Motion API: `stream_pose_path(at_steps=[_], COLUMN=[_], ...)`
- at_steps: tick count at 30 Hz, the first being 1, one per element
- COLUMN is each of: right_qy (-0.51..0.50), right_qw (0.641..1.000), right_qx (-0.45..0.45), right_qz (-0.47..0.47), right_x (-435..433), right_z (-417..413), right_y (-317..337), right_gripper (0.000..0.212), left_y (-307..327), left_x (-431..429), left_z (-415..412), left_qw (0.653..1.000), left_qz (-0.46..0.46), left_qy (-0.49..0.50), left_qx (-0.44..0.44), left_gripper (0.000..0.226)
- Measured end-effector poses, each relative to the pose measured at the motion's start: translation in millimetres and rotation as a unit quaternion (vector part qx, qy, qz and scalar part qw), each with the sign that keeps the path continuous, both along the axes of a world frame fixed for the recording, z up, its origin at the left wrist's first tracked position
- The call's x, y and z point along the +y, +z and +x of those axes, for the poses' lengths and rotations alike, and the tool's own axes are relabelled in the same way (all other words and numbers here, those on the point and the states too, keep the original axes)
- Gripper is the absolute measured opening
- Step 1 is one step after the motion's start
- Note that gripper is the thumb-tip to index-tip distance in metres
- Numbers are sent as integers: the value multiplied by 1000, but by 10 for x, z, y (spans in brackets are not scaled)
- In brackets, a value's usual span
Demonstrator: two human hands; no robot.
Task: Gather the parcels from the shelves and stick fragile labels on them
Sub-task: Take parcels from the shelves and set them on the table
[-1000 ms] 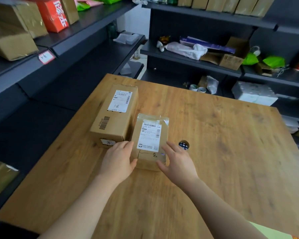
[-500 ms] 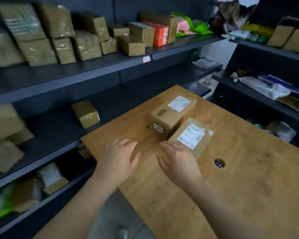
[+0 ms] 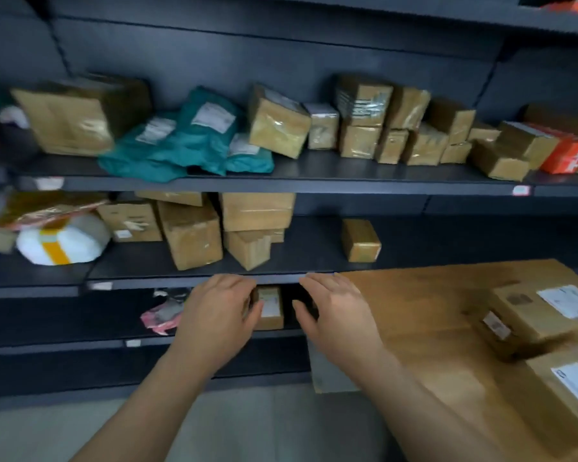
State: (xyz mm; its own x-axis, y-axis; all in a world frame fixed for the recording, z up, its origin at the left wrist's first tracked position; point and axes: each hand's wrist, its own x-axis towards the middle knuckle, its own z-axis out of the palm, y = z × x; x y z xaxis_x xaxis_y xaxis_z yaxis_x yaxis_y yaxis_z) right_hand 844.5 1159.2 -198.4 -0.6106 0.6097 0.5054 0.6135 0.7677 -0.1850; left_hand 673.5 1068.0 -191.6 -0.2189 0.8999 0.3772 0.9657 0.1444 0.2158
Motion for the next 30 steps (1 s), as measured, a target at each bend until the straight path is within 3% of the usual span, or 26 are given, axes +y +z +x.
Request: stream_pose_path(at_steps=[3, 16, 25, 30], right_qy=[47, 255, 427, 512], right_qw=[999, 966, 903, 855], right_qx=[9, 47, 53, 82], right_qz=[14, 16, -6, -3], right_x=[-241, -1629, -2531, -3076], right_z=[-700, -3448, -5132, -6158], right_y=[76, 339, 332, 470], right_gripper=[32, 29, 32, 29], left_y=[66, 326, 305, 469], left_x=[-420, -2359, -3460, -4068], left_z=[-582, -2717, -3768, -4371], left_qw=[998, 961, 897, 847], left_qz=[2, 24, 39, 55], left_qy=[56, 274, 439, 526], left_qx=[-4, 29, 24, 62], left_gripper=[20, 29, 28, 25])
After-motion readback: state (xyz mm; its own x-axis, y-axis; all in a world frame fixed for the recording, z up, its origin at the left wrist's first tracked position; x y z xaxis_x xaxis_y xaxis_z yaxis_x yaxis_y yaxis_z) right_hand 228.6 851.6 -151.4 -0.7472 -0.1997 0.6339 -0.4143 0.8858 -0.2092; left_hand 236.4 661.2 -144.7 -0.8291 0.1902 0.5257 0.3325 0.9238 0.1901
